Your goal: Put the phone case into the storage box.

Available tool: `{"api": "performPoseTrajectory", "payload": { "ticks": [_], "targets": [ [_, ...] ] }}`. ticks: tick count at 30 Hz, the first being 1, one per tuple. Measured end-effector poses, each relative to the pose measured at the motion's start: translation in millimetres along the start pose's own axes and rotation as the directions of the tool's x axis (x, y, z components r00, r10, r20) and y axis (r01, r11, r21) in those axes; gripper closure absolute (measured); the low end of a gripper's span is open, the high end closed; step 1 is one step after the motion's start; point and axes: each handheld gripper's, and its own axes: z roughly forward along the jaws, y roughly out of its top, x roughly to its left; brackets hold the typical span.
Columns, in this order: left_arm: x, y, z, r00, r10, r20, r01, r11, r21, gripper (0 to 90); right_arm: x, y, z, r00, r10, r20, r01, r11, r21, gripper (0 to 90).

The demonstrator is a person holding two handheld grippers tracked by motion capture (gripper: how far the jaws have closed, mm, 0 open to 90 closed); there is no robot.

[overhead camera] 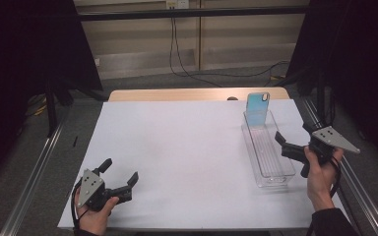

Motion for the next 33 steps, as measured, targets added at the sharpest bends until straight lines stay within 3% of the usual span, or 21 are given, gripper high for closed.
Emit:
{"api": "performPoseTrajectory", "payload": {
  "ticks": [8,14,18,24,32,33],
  "targets": [
    [0.7,-2.0,-3.1,1.0,-0.004,0.006,0.004,1.0,0.003,3.4,4.3,-6.3,-15.9,0.9997,-0.02,-0.013,0.02,1.0,0.005,0.0],
    [3.1,-1.4,-9.4,0.9998,-0.006,-0.017,0.006,1.0,-0.006,3.4,9.2,-12.7,-26.3,0.9995,-0.026,-0.02,0.026,1.0,0.013,0.0],
    [2.0,-2.1,-10.3,0.9998,-0.019,-0.007,0.019,0.9998,-0.008,3.4,13.8,-16.5,-35.3,0.9991,-0.03,-0.03,0.031,0.999,0.01,0.0],
    [0.4,-2.5,-12.9,1.0,-0.001,0.003,0.001,1.0,0.002,3.5,18.0,-22.9,-48.1,0.999,-0.029,-0.034,0.03,1.0,0.009,0.0],
    [0.3,-4.6,-16.6,0.9998,-0.018,0.007,0.018,0.9998,-0.002,3.4,21.0,-34.7,-60.1,0.9984,-0.029,-0.048,0.03,0.999,0.034,0.0],
    [0.3,-4.5,-16.9,0.9999,-0.006,0.012,0.006,1.0,0.004,3.4,21.2,-37.5,-61.9,0.9986,-0.019,-0.049,0.021,0.999,0.041,0.0]
  ]
}}
